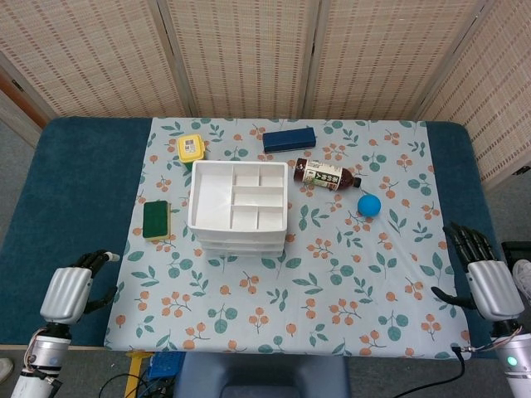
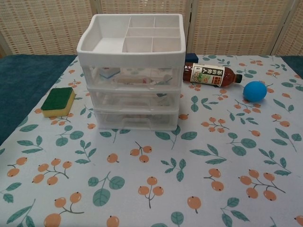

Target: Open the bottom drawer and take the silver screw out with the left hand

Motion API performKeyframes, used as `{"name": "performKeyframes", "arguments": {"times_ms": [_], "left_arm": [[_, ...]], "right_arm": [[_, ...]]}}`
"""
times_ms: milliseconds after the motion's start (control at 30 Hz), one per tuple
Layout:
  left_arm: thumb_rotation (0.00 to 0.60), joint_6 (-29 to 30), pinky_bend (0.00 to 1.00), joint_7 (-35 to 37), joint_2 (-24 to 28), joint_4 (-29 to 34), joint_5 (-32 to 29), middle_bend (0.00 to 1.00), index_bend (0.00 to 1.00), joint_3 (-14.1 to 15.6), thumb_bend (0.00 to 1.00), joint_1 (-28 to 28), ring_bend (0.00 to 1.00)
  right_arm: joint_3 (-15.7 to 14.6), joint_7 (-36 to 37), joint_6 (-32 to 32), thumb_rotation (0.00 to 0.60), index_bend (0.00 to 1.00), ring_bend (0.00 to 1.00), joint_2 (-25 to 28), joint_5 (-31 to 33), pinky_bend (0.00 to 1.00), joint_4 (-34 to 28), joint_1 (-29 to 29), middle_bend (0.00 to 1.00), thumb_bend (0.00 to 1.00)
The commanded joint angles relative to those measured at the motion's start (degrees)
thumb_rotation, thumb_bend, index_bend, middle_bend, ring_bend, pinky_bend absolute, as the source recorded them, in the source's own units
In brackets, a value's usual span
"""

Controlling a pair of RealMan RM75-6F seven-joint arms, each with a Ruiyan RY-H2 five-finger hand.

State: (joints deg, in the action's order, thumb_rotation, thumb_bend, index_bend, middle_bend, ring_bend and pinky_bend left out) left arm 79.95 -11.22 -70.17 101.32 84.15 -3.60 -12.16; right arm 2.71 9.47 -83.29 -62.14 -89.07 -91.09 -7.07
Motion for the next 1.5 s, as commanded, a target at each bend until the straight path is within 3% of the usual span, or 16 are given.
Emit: {"name": "performKeyframes", "arguments": {"times_ms": [33, 467, 867, 1133, 1500], "left_arm": [[0.600, -0.42, 0.63, 1.11, -0.47, -0.04, 0.75, 0.37, 0.33, 0.02, 0.27, -0.55, 0.37], [0.600, -5.54, 0.88, 10.66, -4.62, -1.39, 3.36, 0.54, 0.37, -0.25, 0.27, -4.97, 0.53], [0.600, -10.55, 0.93, 19.19, -12.00, -3.22, 2.14, 0.70, 0.40, -1.66, 0.26, -9.61, 0.67], [0.600, -15.12, 1.00, 20.23, -16.61, -2.42, -0.40, 0.82, 0.33, -2.54, 0.27, -13.05, 0.82], [0.600, -21.10, 1.00, 20.76, -23.80, -4.12, -6.40, 0.94, 0.22, -3.35, 0.27, -16.69, 0.94]], "right_arm": [[0.21, -0.24, -0.21, 0.600, 0.00, 0.00, 0.17, -0.15, 0.00, -0.28, -0.11, 0.00, 0.13], [0.64, -0.18, -1.02, 0.600, 0.00, 0.00, 0.20, 0.22, 0.00, -0.50, 0.17, 0.00, 0.13], [-0.15, -0.12, 0.15, 0.600, 0.00, 0.00, -0.43, -0.20, 0.00, -0.56, -0.08, 0.00, 0.13], [0.04, -0.92, -0.58, 0.600, 0.00, 0.00, 0.22, 0.00, 0.00, -1.30, 0.31, 0.00, 0.13], [-0.10, -1.20, -1.04, 0.600, 0.00, 0.00, 0.55, 0.30, 0.00, -1.79, 0.93, 0.00, 0.13]]}}
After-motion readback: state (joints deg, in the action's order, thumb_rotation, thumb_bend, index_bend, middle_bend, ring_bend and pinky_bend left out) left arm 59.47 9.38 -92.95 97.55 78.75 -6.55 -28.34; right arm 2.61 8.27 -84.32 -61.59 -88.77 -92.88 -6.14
